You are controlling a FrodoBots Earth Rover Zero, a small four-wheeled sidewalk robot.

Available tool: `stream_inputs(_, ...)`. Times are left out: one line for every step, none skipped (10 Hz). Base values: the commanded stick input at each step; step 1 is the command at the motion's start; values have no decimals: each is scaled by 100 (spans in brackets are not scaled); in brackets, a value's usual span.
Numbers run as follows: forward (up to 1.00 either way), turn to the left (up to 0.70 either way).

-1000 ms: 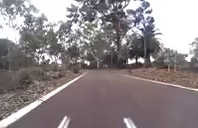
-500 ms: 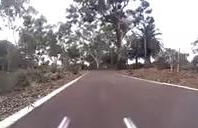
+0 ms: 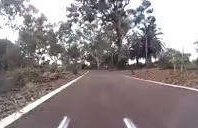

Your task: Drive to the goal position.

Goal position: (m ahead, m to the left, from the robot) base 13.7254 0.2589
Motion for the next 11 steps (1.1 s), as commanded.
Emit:
stream_inputs(60, 0)
stream_inputs(60, 0)
stream_inputs(60, 0)
stream_inputs(60, 0)
stream_inputs(60, 0)
stream_inputs(60, 0)
stream_inputs(60, 0)
stream_inputs(60, 0)
stream_inputs(60, 0)
stream_inputs(60, 0)
stream_inputs(60, 0)
